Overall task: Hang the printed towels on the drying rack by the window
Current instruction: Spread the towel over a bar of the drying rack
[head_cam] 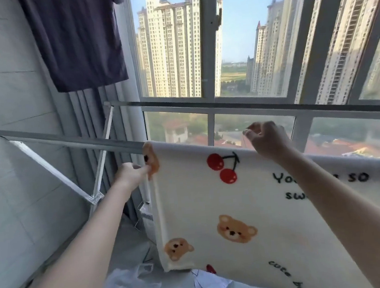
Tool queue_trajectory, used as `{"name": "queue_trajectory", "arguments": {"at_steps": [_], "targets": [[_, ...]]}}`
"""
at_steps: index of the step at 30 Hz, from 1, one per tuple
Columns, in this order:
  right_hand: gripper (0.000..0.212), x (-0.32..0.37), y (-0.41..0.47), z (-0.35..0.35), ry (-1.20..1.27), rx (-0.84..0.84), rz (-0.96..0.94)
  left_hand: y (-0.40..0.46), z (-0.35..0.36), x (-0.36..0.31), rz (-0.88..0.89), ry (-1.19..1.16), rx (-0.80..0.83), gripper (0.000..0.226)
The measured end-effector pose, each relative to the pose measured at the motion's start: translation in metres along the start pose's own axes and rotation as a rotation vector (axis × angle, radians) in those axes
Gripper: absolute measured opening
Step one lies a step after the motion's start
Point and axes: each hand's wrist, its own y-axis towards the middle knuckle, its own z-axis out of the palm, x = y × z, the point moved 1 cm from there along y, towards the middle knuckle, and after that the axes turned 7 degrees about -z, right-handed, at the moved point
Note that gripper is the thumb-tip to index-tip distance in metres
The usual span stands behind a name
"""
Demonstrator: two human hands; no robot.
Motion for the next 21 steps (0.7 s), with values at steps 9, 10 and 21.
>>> {"name": "queue_trajectory", "arguments": {"at_steps": [9,10,21], "targets": [[0.026,0.070,0.016,0.080,0.066,-0.017,0.034,0.028,-0.025,-0.004,0.177,-0.199,0.495,0.039],[0.026,0.073,0.017,0.084,0.059,-0.014,0.039,0.029,-0.025,-0.006,0.192,-0.225,0.531,0.038],[0.024,0.073,0.021,0.088,0.012,-0.099,0.072,0.066,-0.052,-0.023,0.405,-0.190,0.240,0.016]]}}
